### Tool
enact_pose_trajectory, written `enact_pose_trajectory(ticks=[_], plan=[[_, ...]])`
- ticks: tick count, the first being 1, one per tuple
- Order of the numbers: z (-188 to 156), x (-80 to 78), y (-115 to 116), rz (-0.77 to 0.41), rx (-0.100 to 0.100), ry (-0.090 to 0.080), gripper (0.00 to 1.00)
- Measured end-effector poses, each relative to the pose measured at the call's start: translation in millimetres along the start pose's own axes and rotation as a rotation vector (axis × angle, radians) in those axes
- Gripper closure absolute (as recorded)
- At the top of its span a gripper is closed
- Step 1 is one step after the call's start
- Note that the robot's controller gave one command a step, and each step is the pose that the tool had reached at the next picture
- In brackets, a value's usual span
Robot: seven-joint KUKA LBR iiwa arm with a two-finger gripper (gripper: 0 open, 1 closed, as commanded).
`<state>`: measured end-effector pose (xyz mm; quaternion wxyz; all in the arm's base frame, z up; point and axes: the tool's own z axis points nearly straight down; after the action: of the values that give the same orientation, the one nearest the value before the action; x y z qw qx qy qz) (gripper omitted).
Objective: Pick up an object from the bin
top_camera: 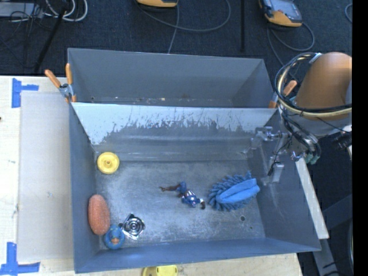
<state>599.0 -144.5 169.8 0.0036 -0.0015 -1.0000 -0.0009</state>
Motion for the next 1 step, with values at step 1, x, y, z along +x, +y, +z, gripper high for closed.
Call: enact_pose_trajectory(ticks=[1], plan=[[-2.9, -0.5, 0.2, -0.001, 0.001, -0.004, 0.00]])
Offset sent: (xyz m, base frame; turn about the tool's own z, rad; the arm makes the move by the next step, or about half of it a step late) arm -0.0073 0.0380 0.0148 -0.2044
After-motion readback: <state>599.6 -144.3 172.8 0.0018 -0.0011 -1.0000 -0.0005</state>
